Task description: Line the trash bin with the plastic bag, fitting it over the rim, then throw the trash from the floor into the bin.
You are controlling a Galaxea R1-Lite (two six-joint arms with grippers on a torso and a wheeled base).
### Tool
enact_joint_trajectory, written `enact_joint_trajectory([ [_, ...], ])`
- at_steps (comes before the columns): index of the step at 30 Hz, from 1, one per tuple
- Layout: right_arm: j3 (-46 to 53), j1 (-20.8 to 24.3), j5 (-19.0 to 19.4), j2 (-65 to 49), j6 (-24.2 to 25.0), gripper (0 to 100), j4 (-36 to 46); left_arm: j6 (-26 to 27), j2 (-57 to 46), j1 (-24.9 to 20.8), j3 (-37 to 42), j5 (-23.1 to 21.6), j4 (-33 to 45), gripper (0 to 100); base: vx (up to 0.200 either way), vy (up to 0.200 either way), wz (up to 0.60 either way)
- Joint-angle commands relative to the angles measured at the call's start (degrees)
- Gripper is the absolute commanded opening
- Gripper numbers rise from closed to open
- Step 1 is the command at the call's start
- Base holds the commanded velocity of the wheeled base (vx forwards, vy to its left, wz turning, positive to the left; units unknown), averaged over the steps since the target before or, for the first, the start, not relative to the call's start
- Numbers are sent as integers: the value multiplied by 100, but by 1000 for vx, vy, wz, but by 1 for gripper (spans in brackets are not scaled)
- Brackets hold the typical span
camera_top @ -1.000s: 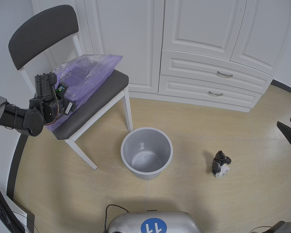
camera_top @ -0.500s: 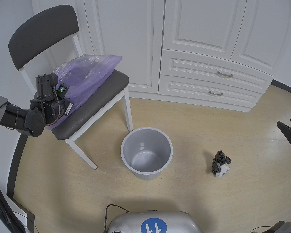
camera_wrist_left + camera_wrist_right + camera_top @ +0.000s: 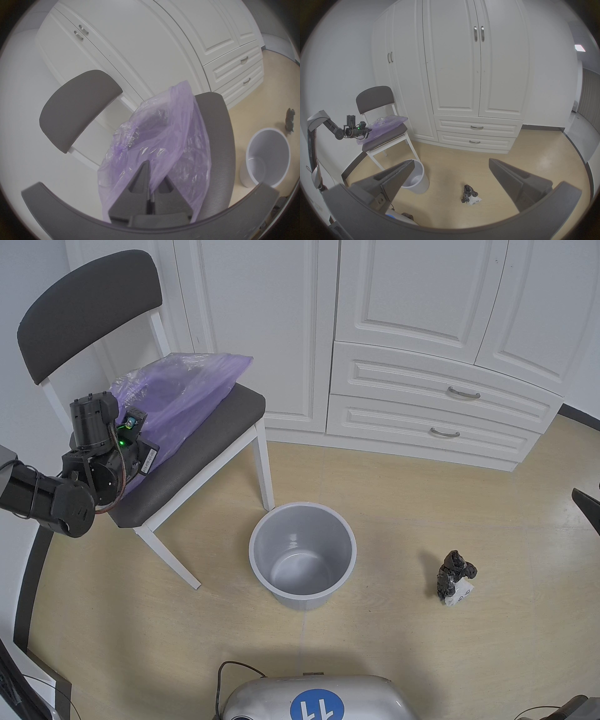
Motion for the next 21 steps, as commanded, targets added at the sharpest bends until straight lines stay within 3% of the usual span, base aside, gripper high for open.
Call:
enact_joint_trajectory([
  [1,31,15,-5,-109,-55,100,1,-45,-130,-135,418,-8,-235,0,0,0,0],
  [6,-40,-20,-49,-250,-20,100,1,-529,-227,-407,620,-8,-270,0,0,0,0],
  [7,-57,-73,-76,-347,-20,100,1,-924,-262,-592,726,1,-279,0,0,0,0],
  [10,-92,-143,-67,-417,-29,100,9,-1355,-429,-706,989,-8,-288,0,0,0,0],
  [18,-462,15,3,-13,-20,100,27,-1513,-570,-777,1815,-25,-1017,0,0,0,0],
  [21,-426,762,-23,207,262,100,18,-1530,-499,-979,2220,-25,-1843,0,0,0,0],
])
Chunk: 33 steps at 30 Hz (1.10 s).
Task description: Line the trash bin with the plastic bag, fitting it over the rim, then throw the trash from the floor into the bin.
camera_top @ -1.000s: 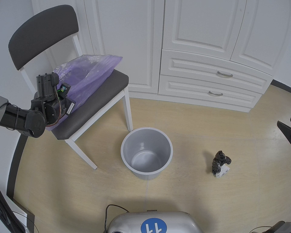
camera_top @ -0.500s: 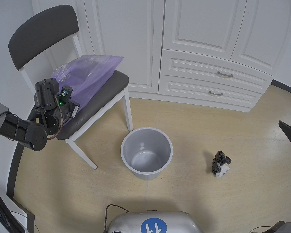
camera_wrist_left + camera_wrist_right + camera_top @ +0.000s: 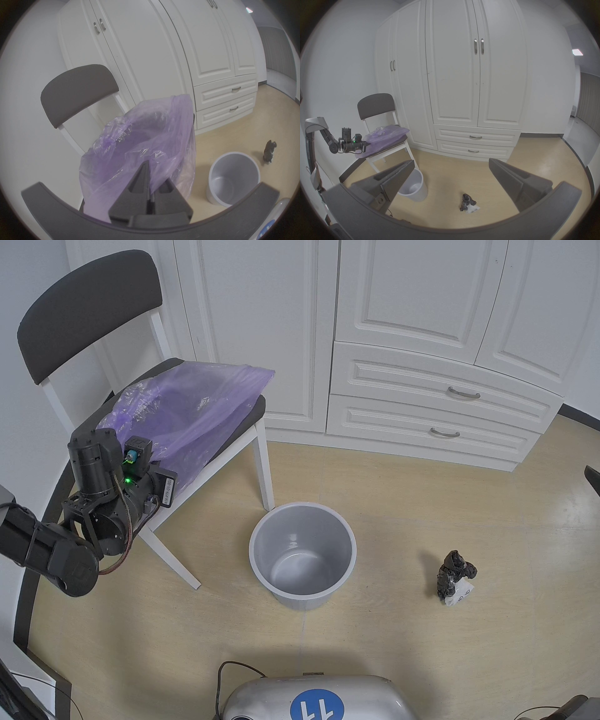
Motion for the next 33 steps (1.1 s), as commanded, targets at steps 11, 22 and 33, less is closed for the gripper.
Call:
enact_joint_trajectory([
  [11,180,2593,-1062,1334,871,100,-630,-401,346,-749,667,9,-2120,0,0,0,0],
  [22,778,3631,-1572,2565,1038,100,-1755,-1535,188,-1646,175,36,-2147,0,0,0,0],
  [33,1138,4509,-2011,3936,1434,100,-2599,-2010,-313,-2331,-63,53,-2156,0,0,0,0],
])
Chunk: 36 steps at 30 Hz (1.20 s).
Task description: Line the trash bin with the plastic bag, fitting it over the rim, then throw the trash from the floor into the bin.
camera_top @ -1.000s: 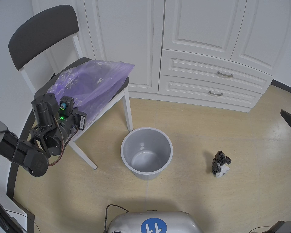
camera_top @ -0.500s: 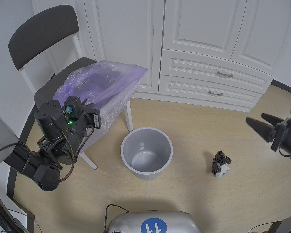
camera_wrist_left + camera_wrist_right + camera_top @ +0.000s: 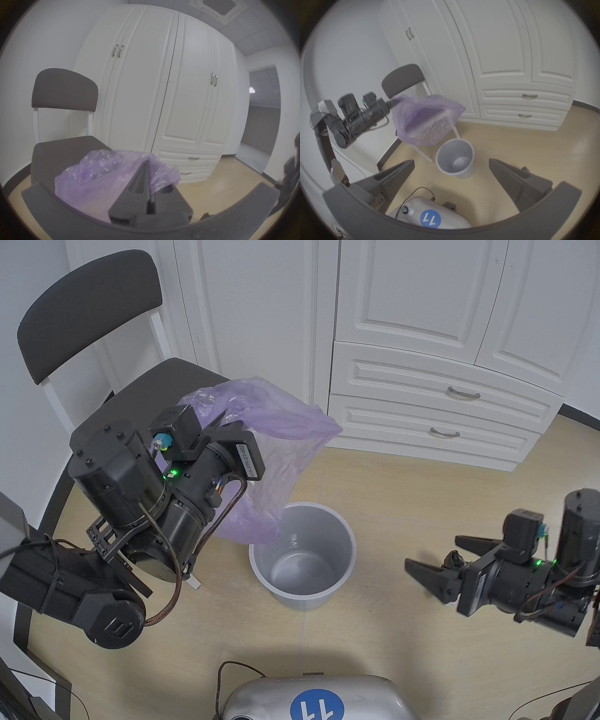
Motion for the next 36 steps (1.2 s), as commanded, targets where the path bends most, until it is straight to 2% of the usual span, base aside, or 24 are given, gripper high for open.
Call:
enact_joint_trajectory([
  [1,169,291,-57,786,122,100,-223,-89,-340,-233,-41,10,-19,0,0,0,0],
  [10,424,476,-127,1647,183,100,-856,-89,-586,-295,-23,27,-54,0,0,0,0],
  [12,354,379,-277,1911,289,100,-1278,-80,-665,-365,12,45,-54,0,0,0,0],
  [15,327,230,-294,2043,447,100,-1700,-71,-744,-497,100,53,-63,0,0,0,0],
  [19,195,204,-294,2306,561,100,-1788,-53,-771,-638,109,71,-63,0,0,0,0],
  [24,-191,221,-321,2746,1159,100,-1788,-36,-771,-699,109,203,-71,0,0,0,0],
  [27,-639,221,-329,3115,1915,100,-1788,-27,-806,-761,109,220,-142,0,0,0,0],
  [32,-930,239,-154,3370,2864,100,-1805,-18,-867,-866,179,220,-186,0,0,0,0],
  [36,-982,221,22,3563,3339,100,-2051,-9,-946,-972,205,220,-177,0,0,0,0],
])
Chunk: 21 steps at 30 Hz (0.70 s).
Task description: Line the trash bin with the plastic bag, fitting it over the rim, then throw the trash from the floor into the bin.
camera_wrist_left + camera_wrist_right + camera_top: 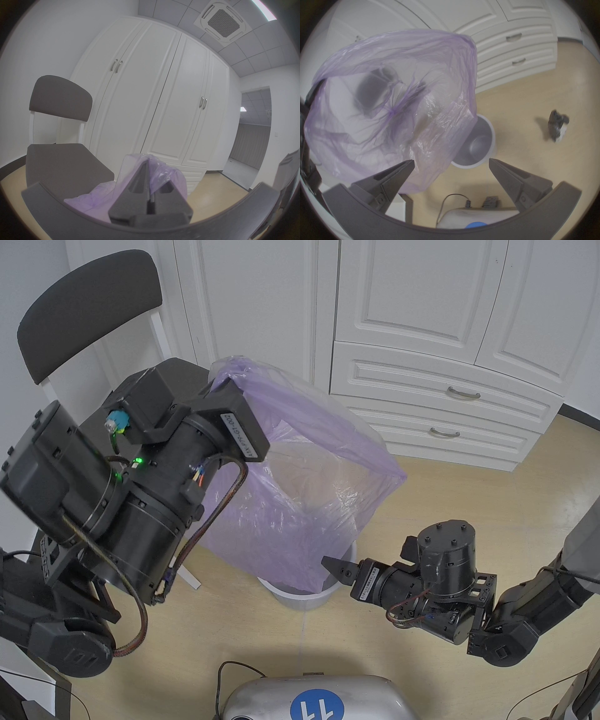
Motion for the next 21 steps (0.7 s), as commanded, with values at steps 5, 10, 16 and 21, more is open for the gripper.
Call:
enact_joint_trajectory([
  [5,202,-161,412,541,556,100,-1442,15,-206,-157,68,3,-15,0,0,0,0],
  [10,554,-126,676,761,565,100,-2207,112,-206,-227,94,3,-23,0,0,0,0],
  [16,633,-100,676,1139,530,100,-2461,129,-223,-280,103,12,-23,0,0,0,0],
  [21,528,-73,685,1376,574,100,-2716,138,-214,-412,103,12,-23,0,0,0,0],
])
